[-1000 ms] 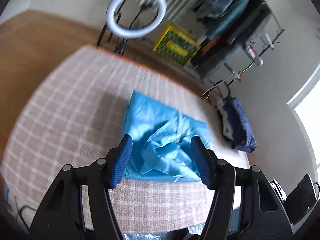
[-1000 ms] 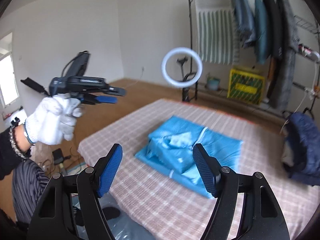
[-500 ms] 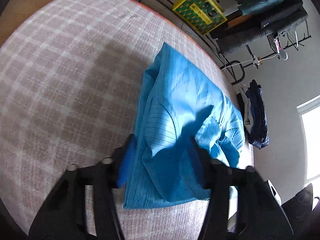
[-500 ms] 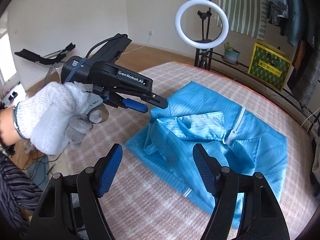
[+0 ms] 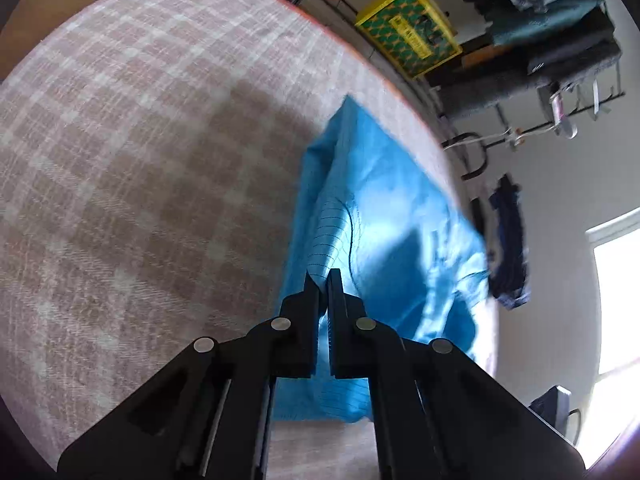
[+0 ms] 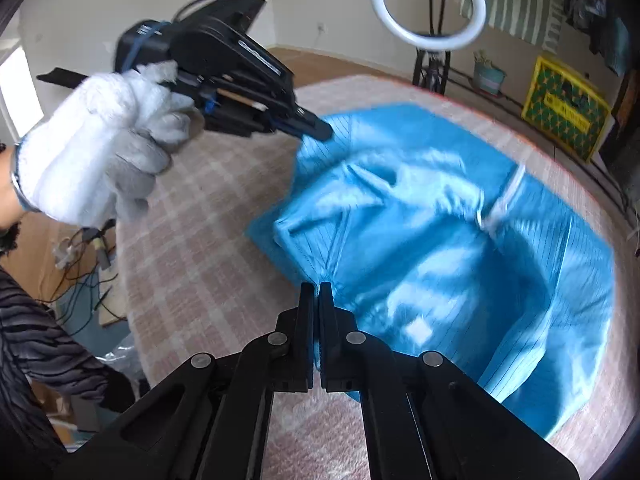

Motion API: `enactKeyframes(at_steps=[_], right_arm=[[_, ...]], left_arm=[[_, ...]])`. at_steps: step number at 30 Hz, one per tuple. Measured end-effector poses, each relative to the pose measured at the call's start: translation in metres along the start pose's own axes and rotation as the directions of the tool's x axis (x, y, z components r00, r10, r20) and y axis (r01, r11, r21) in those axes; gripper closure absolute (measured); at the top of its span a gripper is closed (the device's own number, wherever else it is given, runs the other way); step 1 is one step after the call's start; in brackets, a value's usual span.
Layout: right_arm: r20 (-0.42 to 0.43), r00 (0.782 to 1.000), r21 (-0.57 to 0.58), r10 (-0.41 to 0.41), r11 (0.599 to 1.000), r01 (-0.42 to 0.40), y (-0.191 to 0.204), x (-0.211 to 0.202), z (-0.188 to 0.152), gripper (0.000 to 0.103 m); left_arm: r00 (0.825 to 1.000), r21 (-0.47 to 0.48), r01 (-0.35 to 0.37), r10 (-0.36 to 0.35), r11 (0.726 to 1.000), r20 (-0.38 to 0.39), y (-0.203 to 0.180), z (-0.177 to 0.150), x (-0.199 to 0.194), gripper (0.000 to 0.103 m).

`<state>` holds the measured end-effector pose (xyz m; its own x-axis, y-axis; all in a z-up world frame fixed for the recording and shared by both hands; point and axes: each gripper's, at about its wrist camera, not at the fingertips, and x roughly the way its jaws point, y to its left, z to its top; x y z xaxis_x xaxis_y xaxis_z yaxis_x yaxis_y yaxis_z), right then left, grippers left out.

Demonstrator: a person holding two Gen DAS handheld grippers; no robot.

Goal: Fold large clothes

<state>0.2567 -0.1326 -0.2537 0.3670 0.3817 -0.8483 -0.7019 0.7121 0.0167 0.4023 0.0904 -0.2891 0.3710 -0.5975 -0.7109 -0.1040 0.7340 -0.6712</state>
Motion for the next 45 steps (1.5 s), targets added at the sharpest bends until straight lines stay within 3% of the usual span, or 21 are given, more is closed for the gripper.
enactKeyframes(at_steps=[6,9,11,14,16,18,20,21,24,27,28,30,31,32,36,38,39,40,43,45], right_arm=[[-0.008,1.0,-0.043,0.028,0.999,-0.028,0.01,-0.001,-0.005,0.102],[-0.009,0.996,-0.053,0.087,0.995,-0.087,0.012,-0.022,-0.002,0.097],[0.034,0.993,-0.039,0.114,0.993,-0.112,0.005,-0.047,-0.005,0.088],[0.139,0.983,0.046,0.121,0.991,-0.129,-0.021,-0.089,-0.017,0.079],[0.195,0.979,0.162,0.059,0.982,-0.092,-0.052,-0.112,-0.028,0.079],[0.216,0.975,0.319,-0.045,0.947,-0.027,-0.09,-0.125,-0.044,0.078],[0.21,0.971,0.488,-0.111,0.873,-0.006,-0.129,-0.126,-0.065,0.055],[0.201,0.973,0.555,-0.117,0.832,-0.014,-0.145,-0.123,-0.073,0.049],[0.193,0.98,0.713,-0.056,0.694,-0.101,-0.186,-0.103,-0.102,0.048],[0.218,0.976,0.742,0.024,0.645,-0.182,-0.197,-0.085,-0.108,0.048],[0.233,0.971,0.738,0.047,0.642,-0.208,-0.197,-0.081,-0.106,0.048],[0.235,0.968,0.723,0.084,0.65,-0.232,-0.193,-0.073,-0.1,0.06],[0.218,0.97,0.719,0.104,0.655,-0.231,-0.192,-0.068,-0.096,0.08],[0.193,0.975,0.715,0.112,0.664,-0.218,-0.185,-0.064,-0.093,0.094],[0.12,0.987,0.712,0.105,0.684,-0.159,-0.174,-0.049,-0.104,0.098],[0.11,0.988,0.702,0.104,0.695,-0.151,-0.17,-0.048,-0.108,0.097],[0.103,0.99,0.69,0.1,0.709,-0.143,-0.166,-0.05,-0.107,0.097],[0.094,0.991,0.68,0.099,0.721,-0.136,-0.163,-0.053,-0.106,0.097],[0.046,0.995,0.669,0.09,0.737,-0.097,-0.156,-0.067,-0.103,0.096],[0.068,0.994,0.656,0.085,0.747,-0.108,-0.156,-0.086,-0.101,0.096]], left_arm=[[0.994,0.049,-0.106,0.106,0.993,0.013,-0.001,-0.005,0.007,0.1],[0.991,0.102,-0.133,0.129,0.986,0.043,-0.01,-0.008,-0.006,0.098],[0.985,0.131,-0.156,0.146,0.979,0.088,-0.015,-0.012,-0.019,0.098],[0.987,0.176,-0.125,0.104,0.976,0.124,-0.025,-0.025,-0.035,0.098],[0.992,0.205,-0.082,0.061,0.975,0.108,-0.031,-0.032,-0.033,0.098],[0.996,0.228,-0.066,0.052,0.971,0.068,-0.036,-0.039,-0.021,0.098],[0.998,0.23,-0.056,0.055,0.972,0.01,-0.035,-0.045,-0.005,0.098],[0.998,0.223,-0.051,0.056,0.973,-0.016,-0.034,-0.049,0.002,0.098],[0.993,0.235,-0.058,0.082,0.97,-0.09,-0.03,-0.063,0.021,0.098],[0.988,0.303,-0.107,0.134,0.947,-0.071,-0.035,-0.071,0.025,0.098],[0.986,0.319,-0.117,0.148,0.941,-0.075,-0.039,-0.07,0.024,0.098],[0.982,0.342,-0.159,0.184,0.926,-0.041,-0.046,-0.067,0.015,0.098],[0.981,0.354,-0.179,0.196,0.918,-0.012,-0.052,-0.065,0.008,0.098],[0.982,0.361,-0.18,0.19,0.915,0.007,-0.057,-0.065,0.002,0.098],[0.987,0.398,-0.157,0.135,0.904,0.082,-0.088,-0.069,-0.028,0.096],[0.994,0.412,-0.103,0.079,0.905,0.074,-0.106,-0.077,-0.033,0.082],[0.998,0.415,-0.058,0.038,0.908,0.055,-0.113,-0.085,-0.035,0.064],[1.0,0.427,-0.01,-0.002,0.904,0.029,-0.124,-0.094,-0.033,0.053],[0.999,0.496,0.036,-0.025,0.868,-0.03,-0.157,-0.114,-0.013,0.053],[0.998,0.523,0.043,-0.016,0.851,-0.055,-0.169,-0.121,0.002,0.053]])
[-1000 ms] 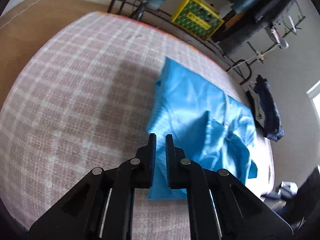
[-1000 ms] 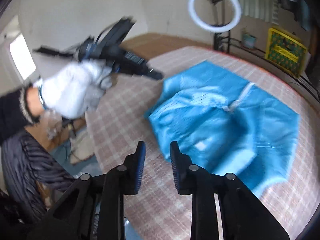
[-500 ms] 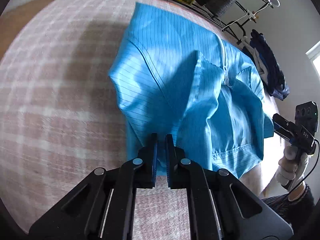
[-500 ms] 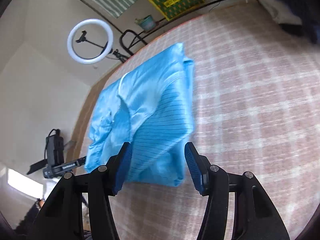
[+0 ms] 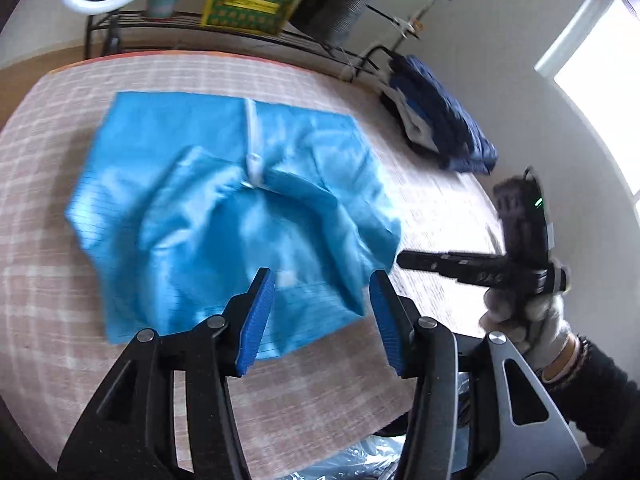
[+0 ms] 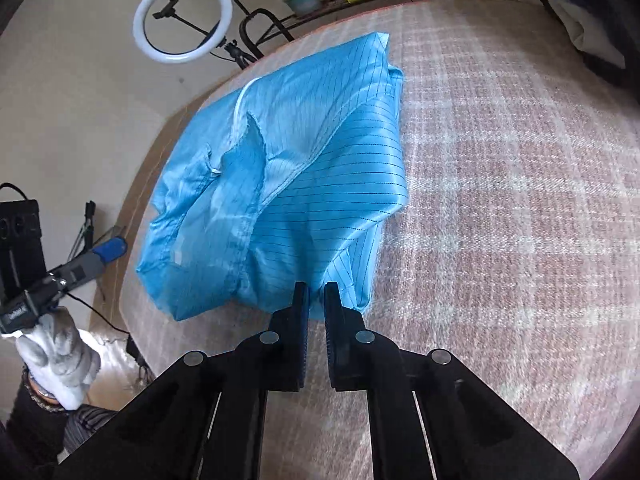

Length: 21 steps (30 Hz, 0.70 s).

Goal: Fold large clothes

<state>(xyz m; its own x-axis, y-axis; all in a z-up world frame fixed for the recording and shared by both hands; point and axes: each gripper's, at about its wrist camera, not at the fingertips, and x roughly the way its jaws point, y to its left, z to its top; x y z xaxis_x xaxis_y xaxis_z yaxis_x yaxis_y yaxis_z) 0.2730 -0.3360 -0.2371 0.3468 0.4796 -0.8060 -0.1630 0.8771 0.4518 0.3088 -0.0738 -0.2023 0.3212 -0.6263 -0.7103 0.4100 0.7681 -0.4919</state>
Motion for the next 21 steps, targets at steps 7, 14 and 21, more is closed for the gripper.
enactKeyframes(at_steps=[7,14,21], right_arm=[[0.182,0.983,-0.024,0.006,1.0,-0.002,0.012,-0.03,0.026,0.096],[0.009,0.999,-0.09,-0.052,0.995,0.052,0.006,0.044,0.013,0.09],[0.02,0.997,-0.164,-0.074,0.984,0.077,0.016,0.021,0.017,0.09]], left_arm=[[0.997,0.01,-0.059,0.059,0.998,-0.051,0.005,0.011,0.051,0.053],[0.985,0.101,-0.114,0.126,0.988,-0.12,0.022,-0.02,0.066,0.053],[0.999,0.055,-0.033,0.034,0.998,-0.011,0.028,0.003,0.005,0.054]])
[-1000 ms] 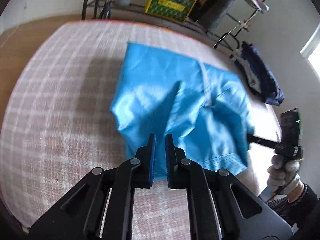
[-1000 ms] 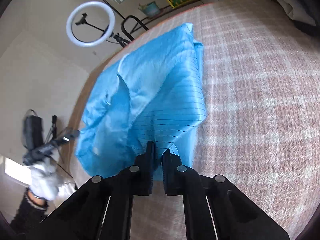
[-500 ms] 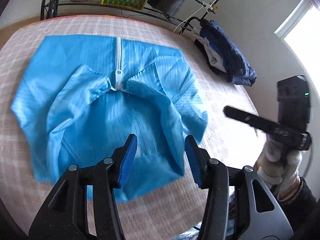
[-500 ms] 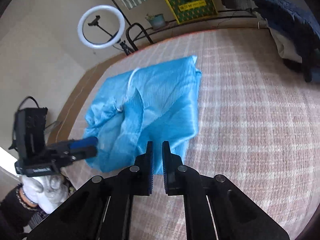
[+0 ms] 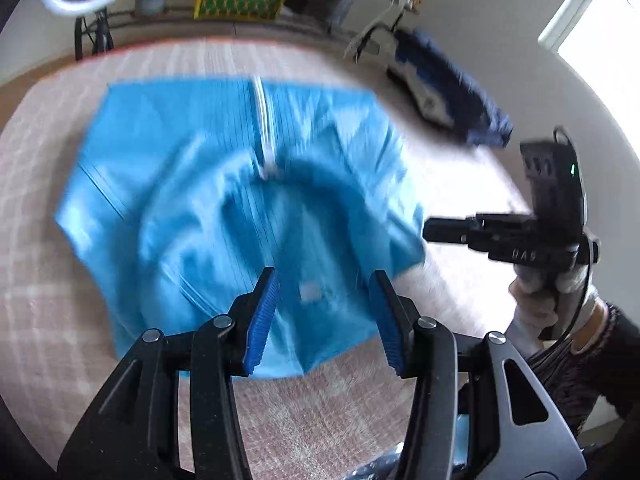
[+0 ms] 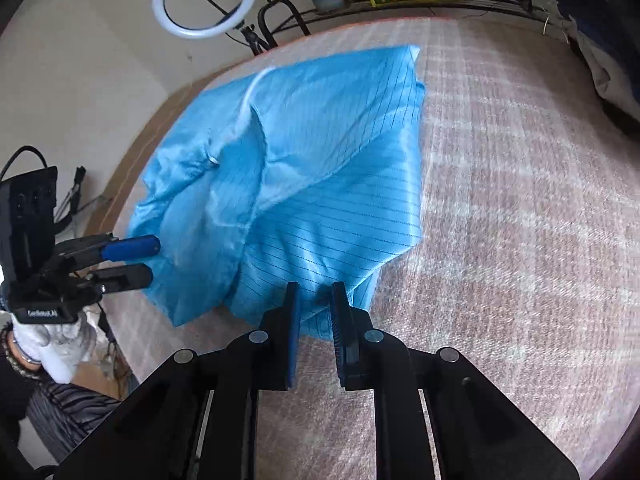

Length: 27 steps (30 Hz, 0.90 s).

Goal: Fold large clothes

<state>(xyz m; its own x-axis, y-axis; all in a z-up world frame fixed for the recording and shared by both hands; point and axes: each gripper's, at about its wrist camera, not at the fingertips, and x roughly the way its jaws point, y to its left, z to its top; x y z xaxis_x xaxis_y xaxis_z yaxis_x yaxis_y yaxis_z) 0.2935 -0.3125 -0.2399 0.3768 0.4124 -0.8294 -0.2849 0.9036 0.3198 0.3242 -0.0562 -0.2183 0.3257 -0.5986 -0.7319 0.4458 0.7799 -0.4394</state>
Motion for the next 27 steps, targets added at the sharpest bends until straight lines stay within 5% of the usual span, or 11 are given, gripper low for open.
enactKeyframes(at_steps=[4,7,14,22,27], right_arm=[[0.165,0.98,-0.181,-0.107,0.974,0.137,0.025,-0.029,0.034,0.084],[0.26,0.956,-0.235,-0.138,0.951,0.201,0.034,-0.027,0.07,0.078],[0.152,0.984,-0.265,-0.087,0.956,0.126,0.029,0.047,0.118,0.078],[0.049,0.995,-0.29,-0.086,0.952,0.097,0.01,0.102,0.112,0.078],[0.042,0.995,-0.301,-0.096,0.948,0.104,0.009,0.106,0.105,0.078]], left_arm=[[0.987,-0.021,-0.059,0.061,0.998,0.146,0.024,0.037,-0.036,0.054],[0.983,-0.025,-0.095,0.098,0.995,0.156,0.047,0.075,-0.036,0.054],[0.976,0.115,-0.204,0.193,0.972,0.1,0.062,0.136,0.033,0.054],[0.972,0.059,-0.233,0.235,0.971,-0.024,0.128,0.121,0.105,0.054],[0.968,0.099,-0.248,0.244,0.964,0.055,0.13,0.102,0.113,0.055]])
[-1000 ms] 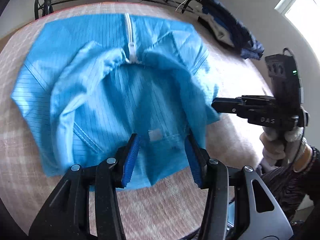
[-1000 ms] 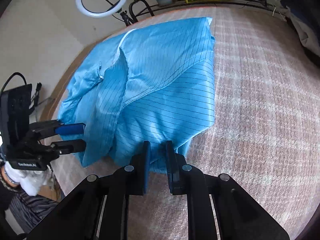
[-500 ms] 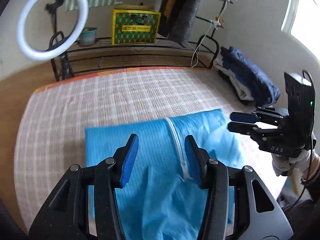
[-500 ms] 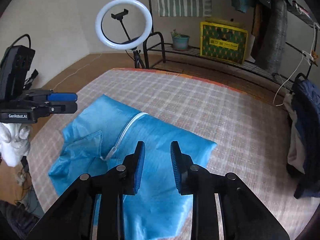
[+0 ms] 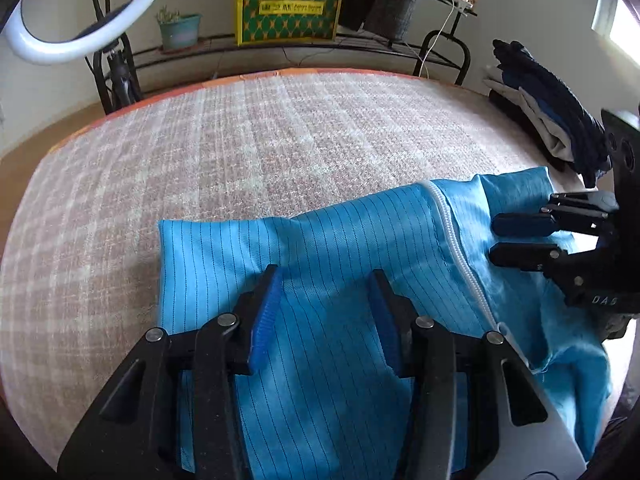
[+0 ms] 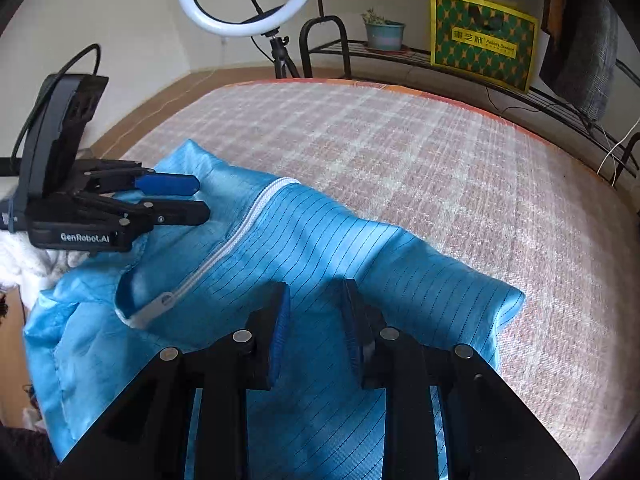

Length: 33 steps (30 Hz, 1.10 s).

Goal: Fold large clothes

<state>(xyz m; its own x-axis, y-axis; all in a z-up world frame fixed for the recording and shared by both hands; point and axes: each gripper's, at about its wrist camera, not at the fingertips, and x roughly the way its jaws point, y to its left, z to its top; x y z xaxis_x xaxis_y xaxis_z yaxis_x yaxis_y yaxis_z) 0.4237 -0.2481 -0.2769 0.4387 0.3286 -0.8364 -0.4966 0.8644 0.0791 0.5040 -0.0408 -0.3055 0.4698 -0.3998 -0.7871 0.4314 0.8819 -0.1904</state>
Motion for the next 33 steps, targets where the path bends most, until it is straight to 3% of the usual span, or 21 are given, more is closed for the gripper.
enactKeyframes(at_steps=[3,6,8,13,19,22,25,29,33], right_arm=[[-0.03,0.999,0.011,0.014,1.0,-0.014,-0.002,-0.011,0.005,0.079],[0.086,0.996,0.087,0.038,0.995,-0.045,-0.02,-0.041,0.008,0.079],[0.113,0.993,0.111,0.017,0.993,-0.03,-0.027,-0.048,0.015,0.078],[0.074,0.997,0.056,0.011,0.998,-0.015,-0.015,-0.025,0.036,0.078],[-0.052,0.998,0.007,-0.034,0.999,0.034,-0.008,0.027,0.037,0.078],[-0.046,0.998,0.022,-0.03,0.999,0.031,-0.011,0.031,0.034,0.078],[-0.053,0.998,0.022,-0.035,0.999,0.036,-0.013,0.022,0.037,0.078],[0.05,0.999,0.112,0.004,0.994,-0.009,-0.027,-0.025,0.016,0.078],[0.034,0.999,0.098,0.023,0.995,-0.026,-0.029,-0.044,-0.023,0.078]], left_arm=[[1.0,-0.036,0.014,-0.015,0.999,-0.023,0.005,0.006,-0.009,0.059],[0.998,-0.102,0.024,-0.019,0.995,0.057,0.016,0.013,-0.036,0.06],[0.996,-0.114,0.034,-0.025,0.993,0.083,0.017,0.021,-0.046,0.06],[0.998,-0.023,0.011,-0.009,1.0,0.067,-0.004,0.045,-0.035,0.06],[0.996,0.013,-0.063,0.064,0.998,-0.064,-0.005,0.04,0.023,0.06],[0.998,-0.003,-0.06,0.06,0.998,-0.009,-0.003,0.034,0.027,0.059],[0.998,-0.017,-0.055,0.054,0.998,-0.032,0.002,0.037,0.021,0.06],[0.999,-0.137,-0.013,0.018,0.991,0.036,0.026,0.028,-0.02,0.06],[0.999,-0.152,-0.026,0.031,0.988,0.029,0.042,0.0,-0.041,0.06]])
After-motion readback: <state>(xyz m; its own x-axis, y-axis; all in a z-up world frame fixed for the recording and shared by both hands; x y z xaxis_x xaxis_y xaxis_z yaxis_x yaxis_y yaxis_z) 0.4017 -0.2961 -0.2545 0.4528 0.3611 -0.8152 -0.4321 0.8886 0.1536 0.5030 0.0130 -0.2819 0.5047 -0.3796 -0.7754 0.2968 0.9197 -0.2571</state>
